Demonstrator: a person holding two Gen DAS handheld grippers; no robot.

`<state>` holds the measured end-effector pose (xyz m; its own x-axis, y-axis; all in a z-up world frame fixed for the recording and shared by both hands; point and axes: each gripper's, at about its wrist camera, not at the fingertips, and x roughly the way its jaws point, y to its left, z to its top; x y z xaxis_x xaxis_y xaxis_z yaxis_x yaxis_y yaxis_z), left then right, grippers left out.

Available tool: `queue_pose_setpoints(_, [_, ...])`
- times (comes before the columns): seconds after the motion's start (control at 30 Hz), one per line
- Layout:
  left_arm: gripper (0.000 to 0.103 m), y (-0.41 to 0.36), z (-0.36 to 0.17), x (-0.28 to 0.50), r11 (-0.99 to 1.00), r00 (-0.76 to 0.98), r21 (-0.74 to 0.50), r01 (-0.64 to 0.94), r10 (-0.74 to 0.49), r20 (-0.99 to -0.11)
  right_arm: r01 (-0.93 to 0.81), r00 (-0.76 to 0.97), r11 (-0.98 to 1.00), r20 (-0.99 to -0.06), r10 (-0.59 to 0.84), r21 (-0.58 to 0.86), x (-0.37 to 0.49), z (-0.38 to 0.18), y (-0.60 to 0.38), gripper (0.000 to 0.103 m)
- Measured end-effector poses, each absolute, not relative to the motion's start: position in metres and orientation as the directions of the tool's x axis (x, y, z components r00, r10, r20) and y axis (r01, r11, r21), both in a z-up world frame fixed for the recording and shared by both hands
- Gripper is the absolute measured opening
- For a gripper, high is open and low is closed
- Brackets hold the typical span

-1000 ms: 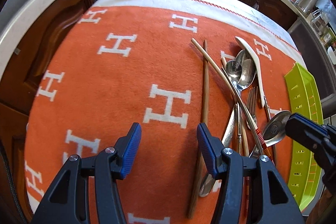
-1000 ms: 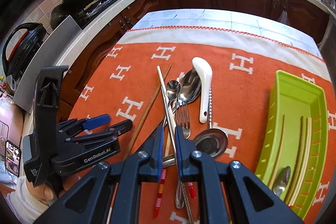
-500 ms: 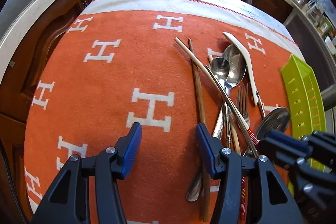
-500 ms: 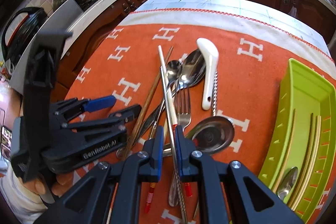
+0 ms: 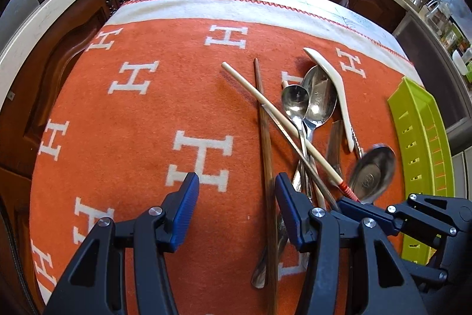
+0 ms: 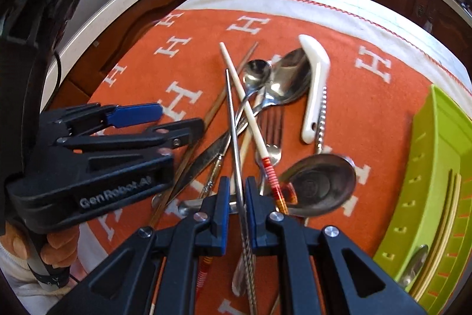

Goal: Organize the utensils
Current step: 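Grasp a red-banded chopstick with the right tool while the left tool grasps a wooden chopstick, then lower both chopsticks into the green tray and open both tools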

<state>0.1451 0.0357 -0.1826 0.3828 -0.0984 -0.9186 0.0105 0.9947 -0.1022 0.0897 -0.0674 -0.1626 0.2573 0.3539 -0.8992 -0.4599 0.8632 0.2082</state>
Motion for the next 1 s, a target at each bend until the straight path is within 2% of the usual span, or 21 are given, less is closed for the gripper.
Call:
queue_pose_setpoints(0.17, [0.049,0.031,-0.185,0.148,0.998,0.408,-0.059,0.009,-0.057,-0.911,-0.442,0.252,0.863,-0.889,0.382,0.246,0.095,-0.164,-0.069,0.006])
queue_pose_setpoints(0.23, [0.032,0.031,-0.185,0.147,1.000,0.430,-0.028,-0.001,-0.025,-0.902,-0.419,0.258,0.864,-0.876,0.408,0.280,0.095,-0.160,-0.075,0.006])
queue_pose_setpoints(0.27, [0.016,0.033,-0.185,0.147,1.000,0.441,-0.025,-0.006,-0.020,-0.897,-0.408,0.260,0.863,-0.869,0.422,0.298,0.095,-0.159,-0.078,0.005])
queue_pose_setpoints(0.3, [0.008,0.036,-0.185,0.149,0.999,0.443,-0.038,-0.008,-0.030,-0.896,-0.394,0.262,0.861,-0.859,0.441,0.322,0.095,-0.156,-0.083,0.005])
queue_pose_setpoints(0.4, [0.004,0.048,-0.185,0.151,0.995,0.439,-0.090,-0.041,-0.063,-0.896,-0.357,0.276,0.847,-0.821,0.499,0.395,0.093,-0.145,-0.101,0.005])
queue_pose_setpoints(0.63, [0.004,0.053,-0.170,0.134,0.985,0.436,-0.158,-0.068,-0.113,-0.893,-0.272,0.322,0.815,-0.749,0.579,0.512,0.081,-0.122,-0.145,0.005])
queue_pose_setpoints(0.83, [0.004,0.035,-0.123,0.114,0.972,0.488,-0.233,-0.010,-0.198,-0.850,-0.204,0.385,0.814,-0.720,0.578,0.544,0.066,-0.107,-0.185,0.005])
queue_pose_setpoints(1.0, [0.004,-0.004,-0.091,0.105,0.956,0.490,-0.279,0.092,-0.287,-0.823,-0.128,0.433,0.843,-0.736,0.521,0.522,0.055,-0.102,-0.223,0.005])
